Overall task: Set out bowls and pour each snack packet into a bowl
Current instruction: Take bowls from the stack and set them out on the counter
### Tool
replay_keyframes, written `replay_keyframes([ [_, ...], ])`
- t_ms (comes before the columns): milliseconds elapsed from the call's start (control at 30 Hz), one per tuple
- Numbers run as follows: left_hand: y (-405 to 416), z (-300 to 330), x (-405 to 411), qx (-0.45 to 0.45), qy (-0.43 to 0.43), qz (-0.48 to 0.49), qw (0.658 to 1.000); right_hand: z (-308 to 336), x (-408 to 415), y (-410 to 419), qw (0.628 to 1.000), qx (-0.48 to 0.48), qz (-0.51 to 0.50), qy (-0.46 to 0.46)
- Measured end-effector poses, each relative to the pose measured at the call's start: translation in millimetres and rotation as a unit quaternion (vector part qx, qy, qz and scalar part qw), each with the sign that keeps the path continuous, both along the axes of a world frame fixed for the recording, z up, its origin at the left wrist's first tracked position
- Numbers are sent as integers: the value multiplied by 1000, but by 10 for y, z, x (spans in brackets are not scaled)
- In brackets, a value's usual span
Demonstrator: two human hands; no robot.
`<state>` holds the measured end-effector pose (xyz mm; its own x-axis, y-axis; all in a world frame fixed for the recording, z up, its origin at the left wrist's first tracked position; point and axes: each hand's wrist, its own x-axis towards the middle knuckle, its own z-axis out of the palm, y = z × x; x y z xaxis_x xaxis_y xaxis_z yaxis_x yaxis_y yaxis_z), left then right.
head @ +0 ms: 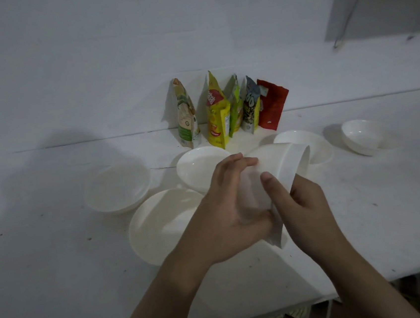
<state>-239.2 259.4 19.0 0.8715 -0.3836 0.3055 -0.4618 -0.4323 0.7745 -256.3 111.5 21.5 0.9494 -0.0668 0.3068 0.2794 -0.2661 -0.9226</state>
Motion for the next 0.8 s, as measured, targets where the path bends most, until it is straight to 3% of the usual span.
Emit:
replay_keyframes([
  [133,-266,-37,-14,45,-18,-3,999,-18,-31,-213,999,-31,24,14],
  [267,-556,-53,-26,11,-23,29,999,16,-98,-490,998,-50,33,28],
  [400,-867,-150,1,-81,82,65,991,63,-108,-887,995,-66,29,72],
  [533,-1167,-381,65,-160,135,151,966,70,-51,-1353,985,-131,22,109],
  [600,-1280,-491,138,-188,181,202,944,36,-3,-1590,982,-148,17,118],
  [733,-1400,-736,300,-318,296,309,846,-114,120,-2043,960,-243,-9,139],
  [800,-1466,-866,339,-333,317,347,817,-228,208,-2277,940,-307,-25,146],
])
